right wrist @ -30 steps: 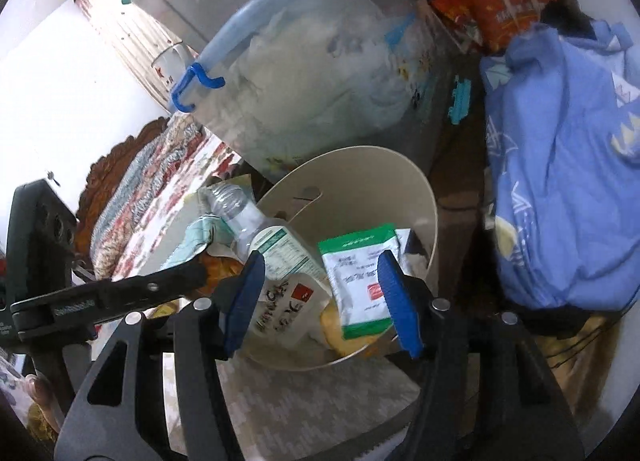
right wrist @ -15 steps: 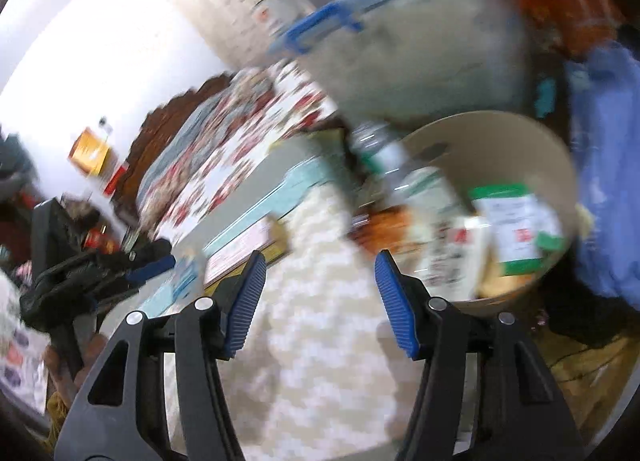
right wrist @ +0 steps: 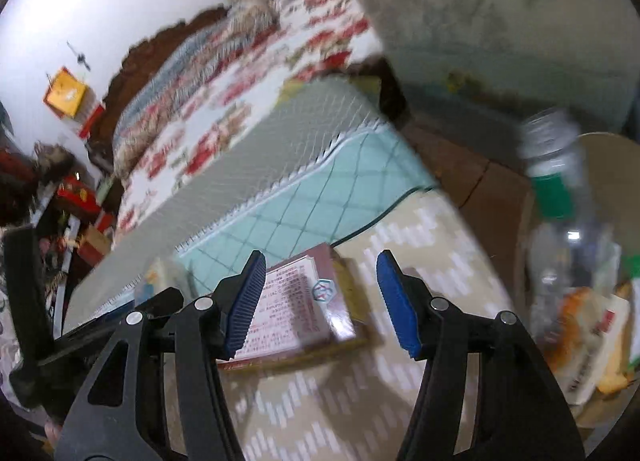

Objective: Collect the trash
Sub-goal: 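Grasp the blue-white sponge package with the left tool while the right returns to the bed, then lift the sponge package with the left tool while the right approaches the maroon box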

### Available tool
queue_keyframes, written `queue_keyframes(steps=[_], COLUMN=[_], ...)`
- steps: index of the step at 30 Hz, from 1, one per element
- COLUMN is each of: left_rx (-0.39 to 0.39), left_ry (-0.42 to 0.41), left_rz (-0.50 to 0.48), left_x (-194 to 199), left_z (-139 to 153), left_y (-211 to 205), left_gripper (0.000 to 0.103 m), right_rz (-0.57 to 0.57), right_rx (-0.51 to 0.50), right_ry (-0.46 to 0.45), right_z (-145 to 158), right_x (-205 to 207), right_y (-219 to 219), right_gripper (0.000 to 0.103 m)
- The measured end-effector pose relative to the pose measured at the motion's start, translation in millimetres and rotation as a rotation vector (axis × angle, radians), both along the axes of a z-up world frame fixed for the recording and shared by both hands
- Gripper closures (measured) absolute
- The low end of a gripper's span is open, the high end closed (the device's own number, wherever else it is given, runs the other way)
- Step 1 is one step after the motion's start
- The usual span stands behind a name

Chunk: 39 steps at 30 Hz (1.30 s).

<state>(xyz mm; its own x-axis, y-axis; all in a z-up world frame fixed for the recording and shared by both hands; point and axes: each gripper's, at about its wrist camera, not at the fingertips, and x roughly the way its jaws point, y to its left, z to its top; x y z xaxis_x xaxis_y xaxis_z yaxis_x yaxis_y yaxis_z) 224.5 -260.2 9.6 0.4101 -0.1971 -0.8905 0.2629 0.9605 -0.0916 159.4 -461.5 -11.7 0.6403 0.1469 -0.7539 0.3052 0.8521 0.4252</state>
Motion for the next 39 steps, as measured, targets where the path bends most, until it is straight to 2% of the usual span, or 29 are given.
queue_keyframes(steps=[1,3,7,19,27,32,35,39], left_rx=[-0.006,-0.016,0.008,-0.062,-0.016,-0.037,-0.058,-0.07], left_ry=[0.004,0.004,-0.011,-0.016,-0.078,-0.104,-0.101,-0.1], left_rz=[-0.01,-0.028,-0.058,-0.064,-0.024,0.002,0.01,0.013], left_x=[-1,-7,-32,-134,-179,-190,-190,-191], left_z=[-3,-7,-5,1,0,1,2,2], left_y=[6,14,37,156,214,235,240,243], left_gripper=[0.026,0.032,0.033,0.034,0.036,0.036,0.036,0.034], right_rz=[0.023,0.049,0.115,0.252,0.378,0.457,0.487,0.467], right_rx=[0.005,-0.013,-0.015,0.04,-0.039,-0.097,-0.166,-0.236], right_ry=[0.015,-0.001,-0.005,-0.046,-0.099,-0.109,-0.123,-0.165], right_z=[-4,-3,-6,-9,-8,-7,-2,6], right_x=[1,-3,-26,-127,-186,-210,-222,-229], right_y=[5,12,38,141,217,243,252,250], right_gripper=[0.05,0.05,0.05,0.049,0.045,0.043,0.043,0.026])
